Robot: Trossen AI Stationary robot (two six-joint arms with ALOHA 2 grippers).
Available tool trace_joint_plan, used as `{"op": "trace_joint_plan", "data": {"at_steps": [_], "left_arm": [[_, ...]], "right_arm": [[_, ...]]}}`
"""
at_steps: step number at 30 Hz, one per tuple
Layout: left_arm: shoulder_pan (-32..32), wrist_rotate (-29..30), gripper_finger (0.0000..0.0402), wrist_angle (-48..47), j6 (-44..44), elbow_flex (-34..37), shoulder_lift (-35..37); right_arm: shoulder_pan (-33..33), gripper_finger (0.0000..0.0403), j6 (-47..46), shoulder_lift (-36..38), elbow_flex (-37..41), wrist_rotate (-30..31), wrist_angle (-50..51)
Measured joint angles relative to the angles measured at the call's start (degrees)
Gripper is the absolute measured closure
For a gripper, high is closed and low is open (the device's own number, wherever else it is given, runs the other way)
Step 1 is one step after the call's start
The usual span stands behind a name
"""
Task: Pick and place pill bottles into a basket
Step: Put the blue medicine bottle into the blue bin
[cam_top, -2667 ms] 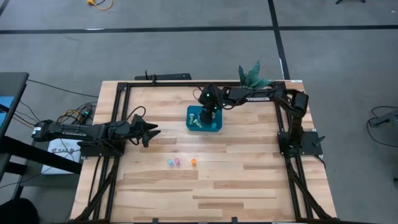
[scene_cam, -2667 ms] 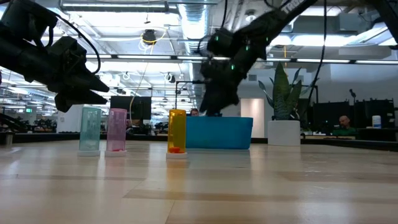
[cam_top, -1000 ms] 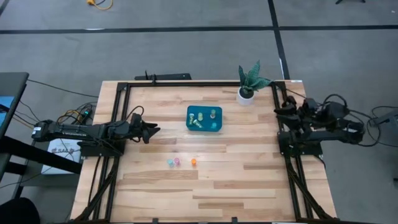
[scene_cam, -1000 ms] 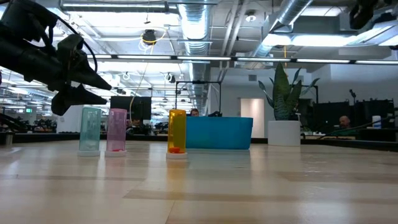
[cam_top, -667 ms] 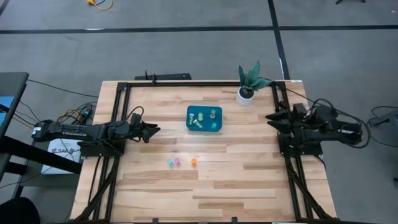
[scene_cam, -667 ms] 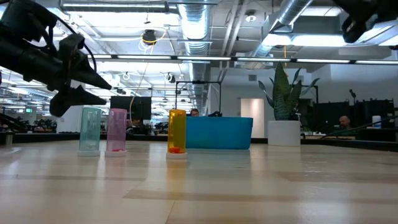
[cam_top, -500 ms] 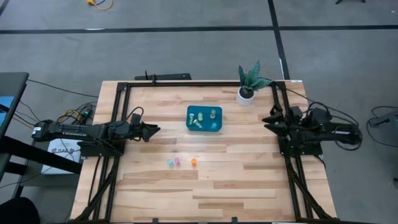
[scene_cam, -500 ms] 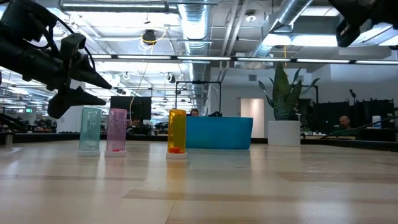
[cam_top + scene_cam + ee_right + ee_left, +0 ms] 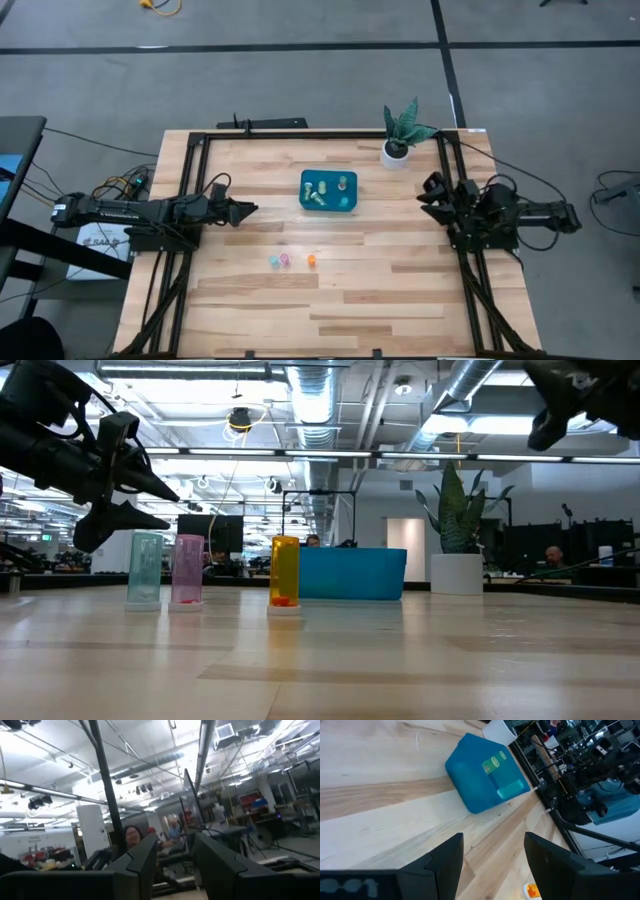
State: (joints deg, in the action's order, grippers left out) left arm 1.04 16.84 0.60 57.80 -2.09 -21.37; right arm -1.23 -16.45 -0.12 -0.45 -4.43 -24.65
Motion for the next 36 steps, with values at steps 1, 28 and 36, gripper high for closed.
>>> {"op": "trace_joint_plan", "data": {"at_steps": [1,28,36], "left_arm": [[0.0,0.0,0.0203,0.0,-0.03,0.0,0.0],[0.02,0.13,0.0203,-0.38,1.58,-0.11,0.0],[0.01,-6.09,0.0203,4.23,1.21,-0.07,-0.04]], "right_arm": [[0.0,0.0276,-0.02,-0.07,0.0,-0.02,0.89],[3.99,0.0276,-3.03,-0.7,-1.18,4.22,27.17],[3.98,0.0274,-3.06,-0.73,-1.19,4.27,27.26]]}}
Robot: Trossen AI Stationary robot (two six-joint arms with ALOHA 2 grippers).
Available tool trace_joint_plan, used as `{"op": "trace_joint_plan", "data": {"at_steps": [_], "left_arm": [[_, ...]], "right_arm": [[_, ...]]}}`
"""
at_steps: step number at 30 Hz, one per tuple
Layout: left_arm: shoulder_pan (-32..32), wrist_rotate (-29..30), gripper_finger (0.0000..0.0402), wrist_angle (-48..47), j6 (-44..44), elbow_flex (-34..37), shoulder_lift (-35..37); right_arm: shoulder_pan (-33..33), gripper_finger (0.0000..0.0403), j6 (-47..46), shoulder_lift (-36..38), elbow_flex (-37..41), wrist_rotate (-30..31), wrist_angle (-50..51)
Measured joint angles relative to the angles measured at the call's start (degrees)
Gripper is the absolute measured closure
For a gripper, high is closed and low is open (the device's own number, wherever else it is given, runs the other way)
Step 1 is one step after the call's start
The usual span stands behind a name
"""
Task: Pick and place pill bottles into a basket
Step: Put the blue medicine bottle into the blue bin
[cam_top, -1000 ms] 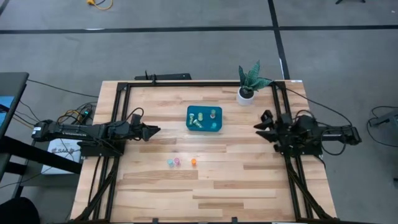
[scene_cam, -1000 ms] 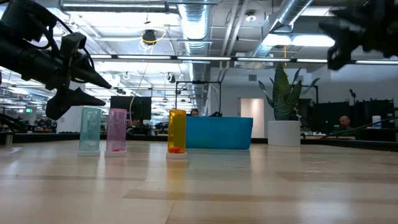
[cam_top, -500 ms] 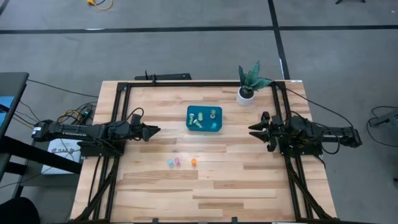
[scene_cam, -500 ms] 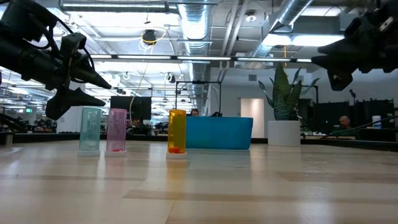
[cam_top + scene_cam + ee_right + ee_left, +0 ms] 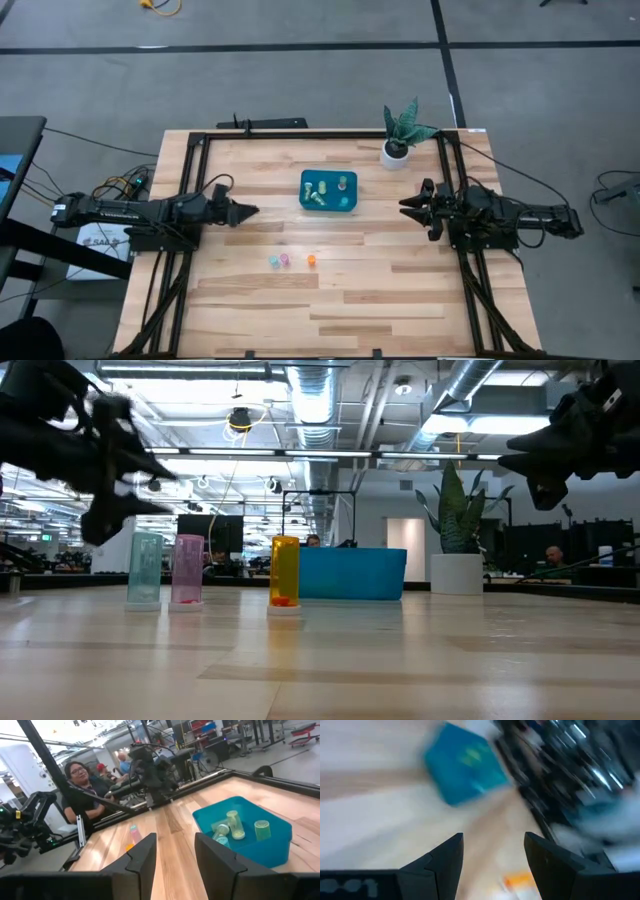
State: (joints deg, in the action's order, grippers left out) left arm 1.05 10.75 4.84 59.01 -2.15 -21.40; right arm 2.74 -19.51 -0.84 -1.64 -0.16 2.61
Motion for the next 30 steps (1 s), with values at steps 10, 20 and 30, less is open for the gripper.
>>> {"op": "trace_joint_plan", "data": {"at_steps": [10,20,30], "left_arm": [[-3.53,-22.25,0.0232,-6.5,-21.79,-7.8,-1.91],[-9.58,-18.94,0.0235,-20.58,-42.36,-15.07,-15.37],[-13.29,-16.01,0.0202,-14.07,-48.1,-15.98,-28.36]], "right_arm": [[0.0,0.0274,-0.02,0.0,-0.01,0.0,0.11],[0.0,0.0275,-0.02,0.0,-0.06,0.02,0.17],[0.0,0.0273,-0.03,0.0,-0.06,0.02,0.17]]}}
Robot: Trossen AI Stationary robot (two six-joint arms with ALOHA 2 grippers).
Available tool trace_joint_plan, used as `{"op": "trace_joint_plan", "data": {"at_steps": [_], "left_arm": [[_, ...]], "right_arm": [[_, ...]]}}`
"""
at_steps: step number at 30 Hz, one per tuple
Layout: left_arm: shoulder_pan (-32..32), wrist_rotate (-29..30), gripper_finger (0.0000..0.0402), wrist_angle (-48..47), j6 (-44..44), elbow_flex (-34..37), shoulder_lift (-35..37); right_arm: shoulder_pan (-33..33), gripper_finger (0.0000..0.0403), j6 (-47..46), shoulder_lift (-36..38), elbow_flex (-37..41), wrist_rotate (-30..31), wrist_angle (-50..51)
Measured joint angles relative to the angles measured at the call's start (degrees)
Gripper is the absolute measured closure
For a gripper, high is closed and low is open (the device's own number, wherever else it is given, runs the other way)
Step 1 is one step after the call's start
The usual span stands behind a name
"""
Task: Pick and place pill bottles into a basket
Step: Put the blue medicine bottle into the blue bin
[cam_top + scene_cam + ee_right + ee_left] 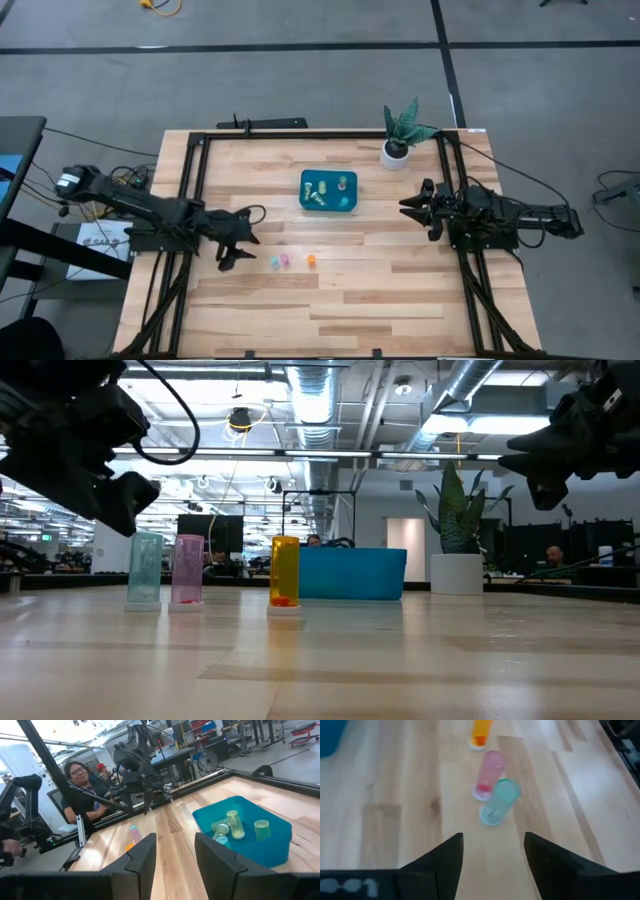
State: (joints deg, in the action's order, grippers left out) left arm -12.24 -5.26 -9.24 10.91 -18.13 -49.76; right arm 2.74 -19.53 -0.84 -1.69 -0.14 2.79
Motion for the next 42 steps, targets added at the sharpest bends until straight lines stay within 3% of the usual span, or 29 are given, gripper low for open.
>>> {"op": "trace_joint_plan", "data": {"at_steps": [7,14,24,42], "left_arm": [[-2.65,5.62,0.0196,9.49,-0.99,0.0,-6.86],[-2.8,3.27,0.0196,14.23,-1.61,-0.14,-11.35],[-4.31,3.03,0.0196,14.37,-6.78,-3.48,-15.92],[-4.3,5.97,0.0196,15.08,-6.2,-3.48,-18.84]], "right_arm": [[0.0,0.0275,-0.01,0.0,0.0,0.0,0.0],[0.0,0.0273,-0.02,0.0,0.0,0.0,0.0],[0.0,0.0274,-0.02,0.0,0.0,0.0,0.0],[0.0,0.0273,-0.02,0.01,0.0,0.01,0.01]]}}
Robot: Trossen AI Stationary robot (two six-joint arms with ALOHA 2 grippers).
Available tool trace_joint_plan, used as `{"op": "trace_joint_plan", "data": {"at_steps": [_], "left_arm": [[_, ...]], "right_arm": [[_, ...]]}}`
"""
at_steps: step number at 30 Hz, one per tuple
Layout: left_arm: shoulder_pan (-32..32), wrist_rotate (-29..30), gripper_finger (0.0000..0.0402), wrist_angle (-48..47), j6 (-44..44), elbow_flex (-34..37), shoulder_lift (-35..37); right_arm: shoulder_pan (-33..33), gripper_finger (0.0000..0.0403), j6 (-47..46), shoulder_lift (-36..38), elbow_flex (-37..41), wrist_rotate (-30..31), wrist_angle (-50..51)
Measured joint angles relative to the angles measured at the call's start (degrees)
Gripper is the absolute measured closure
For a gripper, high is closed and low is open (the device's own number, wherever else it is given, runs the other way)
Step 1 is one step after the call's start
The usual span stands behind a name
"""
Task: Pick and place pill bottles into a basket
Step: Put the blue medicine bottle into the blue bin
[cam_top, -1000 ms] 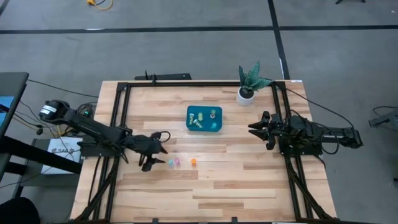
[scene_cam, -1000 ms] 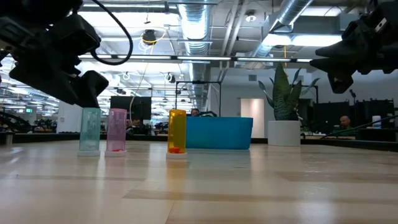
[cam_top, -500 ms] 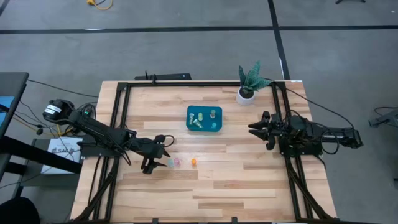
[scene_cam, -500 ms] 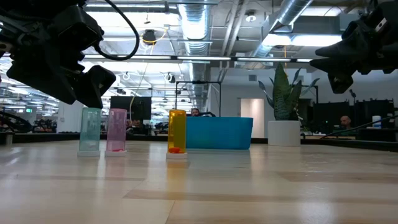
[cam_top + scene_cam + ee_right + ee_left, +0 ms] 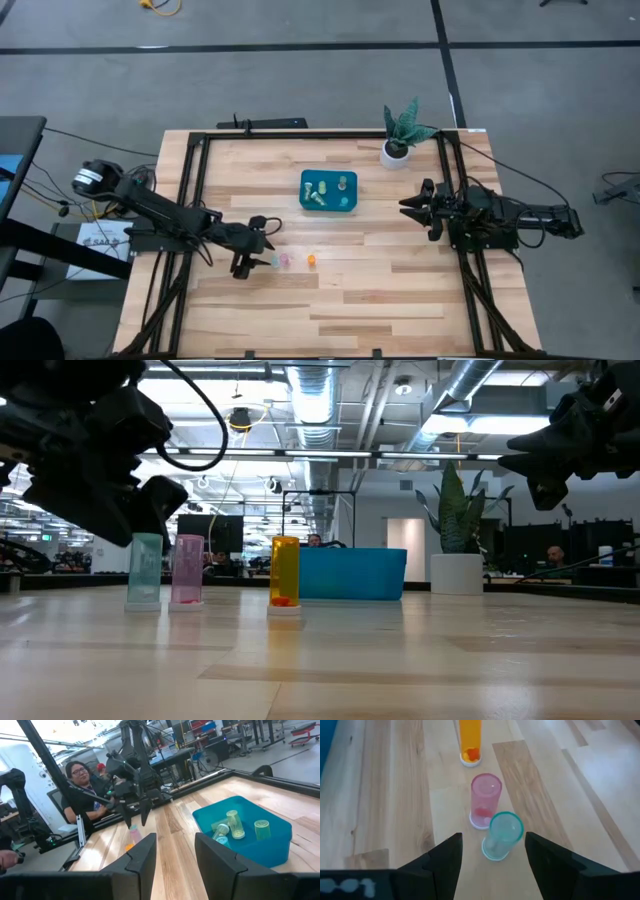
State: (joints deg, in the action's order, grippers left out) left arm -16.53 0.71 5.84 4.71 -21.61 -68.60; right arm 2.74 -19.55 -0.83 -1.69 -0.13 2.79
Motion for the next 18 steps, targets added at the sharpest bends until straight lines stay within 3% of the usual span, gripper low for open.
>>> {"op": "trace_joint_plan", "data": {"at_steps": [12,18], "left_arm": [[0.02,0.67,0.0201,4.42,2.34,0.0,-2.89],[0.02,-2.31,0.0255,4.38,4.02,0.0,-2.89]], "right_arm": [[-0.01,0.0274,0.0,-0.01,0.0,0.01,0.01],[-0.02,0.0275,0.0,0.0,0.0,0.01,0.01]]}}
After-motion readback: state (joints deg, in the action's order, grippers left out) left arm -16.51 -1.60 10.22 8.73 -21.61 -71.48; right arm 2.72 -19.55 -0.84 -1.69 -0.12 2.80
